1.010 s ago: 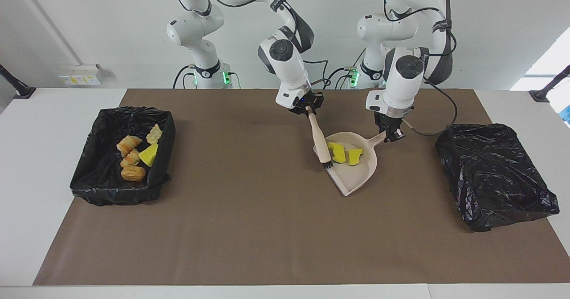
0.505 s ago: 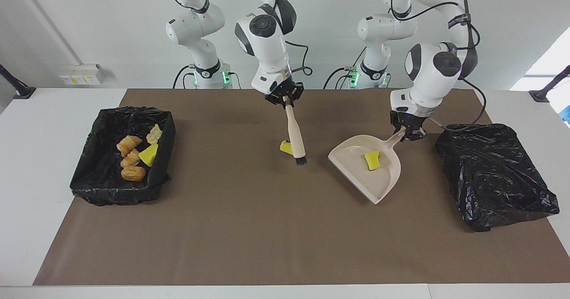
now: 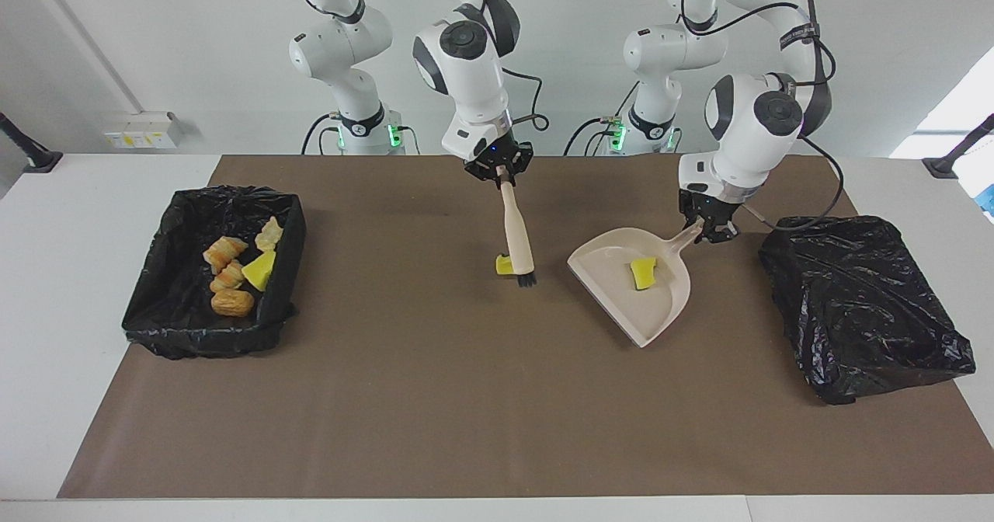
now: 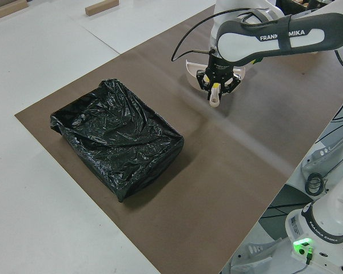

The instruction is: Sweep and dump trash in bin

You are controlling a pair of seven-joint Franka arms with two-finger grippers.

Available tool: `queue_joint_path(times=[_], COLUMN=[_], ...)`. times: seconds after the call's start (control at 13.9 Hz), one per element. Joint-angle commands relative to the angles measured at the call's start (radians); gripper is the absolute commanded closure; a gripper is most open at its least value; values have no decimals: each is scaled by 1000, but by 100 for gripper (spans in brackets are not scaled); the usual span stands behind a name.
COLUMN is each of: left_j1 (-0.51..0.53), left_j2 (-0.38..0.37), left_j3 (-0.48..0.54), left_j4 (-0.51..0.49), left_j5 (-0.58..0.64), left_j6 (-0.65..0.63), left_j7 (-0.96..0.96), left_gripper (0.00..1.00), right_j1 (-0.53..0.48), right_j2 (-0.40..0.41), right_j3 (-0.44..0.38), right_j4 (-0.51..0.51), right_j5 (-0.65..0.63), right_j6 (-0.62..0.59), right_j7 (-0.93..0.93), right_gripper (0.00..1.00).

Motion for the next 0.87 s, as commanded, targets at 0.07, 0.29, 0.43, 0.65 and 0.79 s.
queue_joint_path(times=[0.07, 0.29, 0.43, 0.65, 0.79], left_j1=[-70, -95, -98, -98, -89], left_j2=[-55, -59, -61, -61, -56], left_j3=[4, 4, 4, 4, 4], left_j4=[-87, -105, -105, -105, -105], left_j5=[-7, -7, -5, 65, 101], left_j6=[11, 26, 28, 42, 66], left_j7=[86, 84, 86, 99, 167], left_gripper=[100, 100, 100, 100, 100], right_j1=[9, 99, 95, 54, 43], right_j2=[61, 99, 96, 72, 24], right_j3=[9, 13, 9, 2, 1], right_j4=[88, 91, 79, 65, -19], right_j5=[70, 166, 136, -42, -114], right_j6=[71, 165, 124, -82, -140], right_j7=[14, 33, 30, 39, 54], right_gripper=[100, 100, 100, 100, 100])
